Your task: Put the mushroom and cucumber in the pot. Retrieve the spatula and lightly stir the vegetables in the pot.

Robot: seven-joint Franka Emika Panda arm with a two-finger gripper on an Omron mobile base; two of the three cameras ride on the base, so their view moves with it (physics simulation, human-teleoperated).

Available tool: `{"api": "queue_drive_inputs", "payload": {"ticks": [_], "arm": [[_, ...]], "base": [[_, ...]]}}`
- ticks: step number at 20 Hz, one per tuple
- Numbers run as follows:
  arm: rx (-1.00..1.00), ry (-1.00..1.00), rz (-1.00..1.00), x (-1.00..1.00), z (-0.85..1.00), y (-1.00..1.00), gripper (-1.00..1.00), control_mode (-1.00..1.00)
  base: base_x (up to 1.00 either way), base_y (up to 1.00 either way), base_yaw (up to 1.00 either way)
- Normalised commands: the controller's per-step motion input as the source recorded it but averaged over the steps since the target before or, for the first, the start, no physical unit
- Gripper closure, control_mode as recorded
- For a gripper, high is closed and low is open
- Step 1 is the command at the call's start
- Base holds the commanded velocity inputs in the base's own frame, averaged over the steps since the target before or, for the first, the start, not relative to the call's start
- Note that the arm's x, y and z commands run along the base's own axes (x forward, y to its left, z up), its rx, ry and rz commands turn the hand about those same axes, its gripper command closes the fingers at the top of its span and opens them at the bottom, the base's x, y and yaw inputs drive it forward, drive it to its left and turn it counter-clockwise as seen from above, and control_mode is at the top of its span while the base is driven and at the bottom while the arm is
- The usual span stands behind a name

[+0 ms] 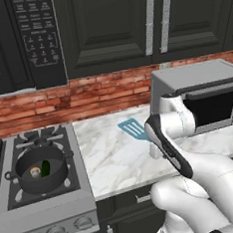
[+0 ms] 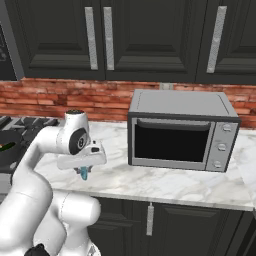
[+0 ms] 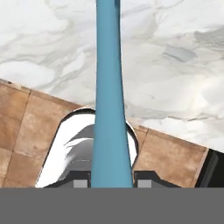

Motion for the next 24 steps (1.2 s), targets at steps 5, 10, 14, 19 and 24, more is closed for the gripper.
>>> {"api": "queue_drive_inputs", "payload": {"ticks": [5,10,14,19,24], "arm": [[0.07,-0.11,0.10,-0.83,1.00,-0.12,1.00,-1.00],[0.13,-0.07,0.05,-0.75,1.00,-0.12,1.00,-1.00],[0.10,-0.05,0.03,-0.64,0.98,-0.13,1.00,-1.00],[0.05,-0.01,0.03,-0.35,0.99,-0.02,1.00,-1.00],[0.00,0.00,0.00,0.00,0.82,0.00,1.00,-1.00]], "base": [[0.00,0.00,0.00],[0.00,0.00,0.00],[0.00,0.00,0.00],[0.00,0.00,0.00],[0.00,0.00,0.00]]}}
